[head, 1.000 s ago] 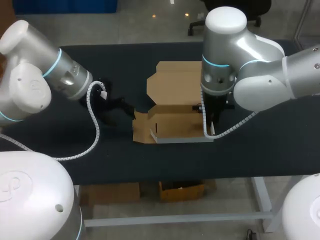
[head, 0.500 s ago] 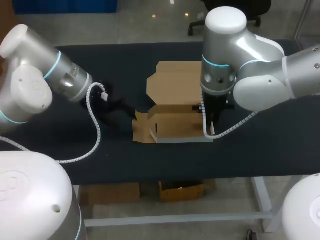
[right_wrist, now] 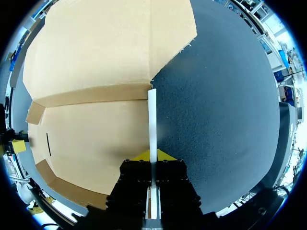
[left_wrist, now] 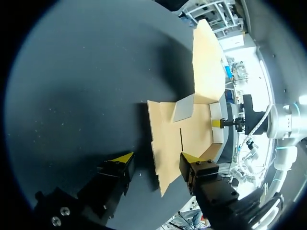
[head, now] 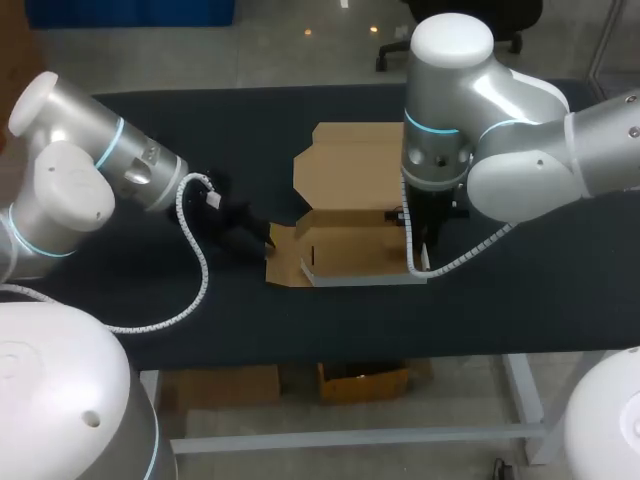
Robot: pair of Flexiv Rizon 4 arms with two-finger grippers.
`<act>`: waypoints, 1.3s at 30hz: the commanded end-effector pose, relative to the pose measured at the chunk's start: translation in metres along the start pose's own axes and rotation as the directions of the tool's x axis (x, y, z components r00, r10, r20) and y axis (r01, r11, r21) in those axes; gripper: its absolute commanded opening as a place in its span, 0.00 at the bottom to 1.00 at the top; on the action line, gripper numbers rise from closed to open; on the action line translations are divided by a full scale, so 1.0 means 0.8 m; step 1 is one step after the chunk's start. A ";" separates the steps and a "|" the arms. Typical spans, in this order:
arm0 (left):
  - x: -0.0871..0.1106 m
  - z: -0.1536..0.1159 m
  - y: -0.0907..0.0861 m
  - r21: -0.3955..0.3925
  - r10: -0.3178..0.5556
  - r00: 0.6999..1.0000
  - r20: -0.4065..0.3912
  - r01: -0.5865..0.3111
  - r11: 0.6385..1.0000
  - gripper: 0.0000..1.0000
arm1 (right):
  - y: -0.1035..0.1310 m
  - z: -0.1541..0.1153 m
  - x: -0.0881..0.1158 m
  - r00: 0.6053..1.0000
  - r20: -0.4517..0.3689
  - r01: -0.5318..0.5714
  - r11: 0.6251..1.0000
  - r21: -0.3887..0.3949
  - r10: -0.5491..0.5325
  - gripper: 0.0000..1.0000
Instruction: Assemble the packaging by folding the flat box into shape, placing the metal phone stand inside, and closing the box properly
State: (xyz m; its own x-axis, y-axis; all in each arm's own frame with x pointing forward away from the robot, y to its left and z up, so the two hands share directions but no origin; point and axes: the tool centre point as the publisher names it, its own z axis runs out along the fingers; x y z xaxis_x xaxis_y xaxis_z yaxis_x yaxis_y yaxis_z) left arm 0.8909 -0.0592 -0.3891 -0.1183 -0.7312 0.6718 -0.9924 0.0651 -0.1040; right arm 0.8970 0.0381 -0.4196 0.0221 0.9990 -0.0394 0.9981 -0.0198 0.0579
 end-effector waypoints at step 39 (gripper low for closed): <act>0.051 0.028 0.005 0.119 -0.117 0.975 0.189 0.095 0.988 0.00 | 0.000 0.001 0.000 1.000 0.001 0.000 1.000 0.001 0.000 0.00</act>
State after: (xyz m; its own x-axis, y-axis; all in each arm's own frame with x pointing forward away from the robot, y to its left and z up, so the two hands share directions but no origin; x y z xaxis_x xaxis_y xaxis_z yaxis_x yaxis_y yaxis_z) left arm 0.8853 -0.0954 -0.3853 -0.0147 -0.7844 0.6201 -0.9892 -0.0789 -0.1233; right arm 0.8971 0.0373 -0.4196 0.0225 0.9989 -0.0401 0.9981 -0.0201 0.0582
